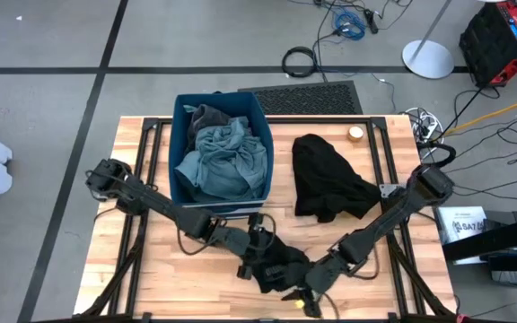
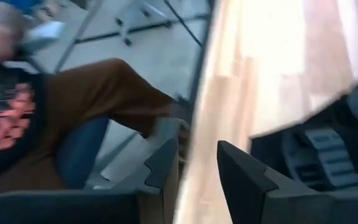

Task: Sort clothes
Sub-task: Put the black boxer into the blue laundry organizer

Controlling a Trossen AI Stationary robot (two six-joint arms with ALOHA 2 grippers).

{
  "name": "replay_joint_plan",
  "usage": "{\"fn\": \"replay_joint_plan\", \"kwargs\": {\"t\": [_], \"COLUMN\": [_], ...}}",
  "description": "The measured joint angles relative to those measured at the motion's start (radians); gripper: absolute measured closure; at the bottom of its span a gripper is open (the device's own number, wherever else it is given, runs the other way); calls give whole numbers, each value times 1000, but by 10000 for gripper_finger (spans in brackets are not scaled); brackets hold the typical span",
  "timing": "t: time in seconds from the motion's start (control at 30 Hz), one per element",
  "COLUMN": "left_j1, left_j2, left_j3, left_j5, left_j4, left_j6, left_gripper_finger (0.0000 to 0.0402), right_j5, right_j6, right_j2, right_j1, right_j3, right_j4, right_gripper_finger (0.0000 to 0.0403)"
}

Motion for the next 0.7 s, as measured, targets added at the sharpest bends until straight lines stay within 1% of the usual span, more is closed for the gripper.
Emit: {"fn": "replay_joint_plan", "kwargs": {"t": [0.1,0.17,0.3,0.4,0.5,0.6,0.7], "left_j1": [5,1,15,54,83,99,111], "left_j2": [1,13,72,146,218,271,307], "left_j3": [25,64,164,245,318,378,424], "left_j5": [21,22,28,110,145,166,250], "left_j4": [10,9,-99,-216,-286,-357,-430], "left_j6": [47,82,109,84,77,76,74], "left_gripper_finger": [185,185,185,185,185,185,185], "right_j5": [6,38,155,259,336,345,345], "right_j6": [-38,-60,-76,-75,-74,-69,-45], "right_j2": [-63,-100,-171,-208,-220,-220,-220], "right_j1": [32,58,114,158,193,210,214], "right_j3": [0,0,0,0,0,0,0], "right_j4": [-6,-27,-89,-139,-161,-163,-174], "right_gripper_finger": [303,303,303,303,303,303,303]}}
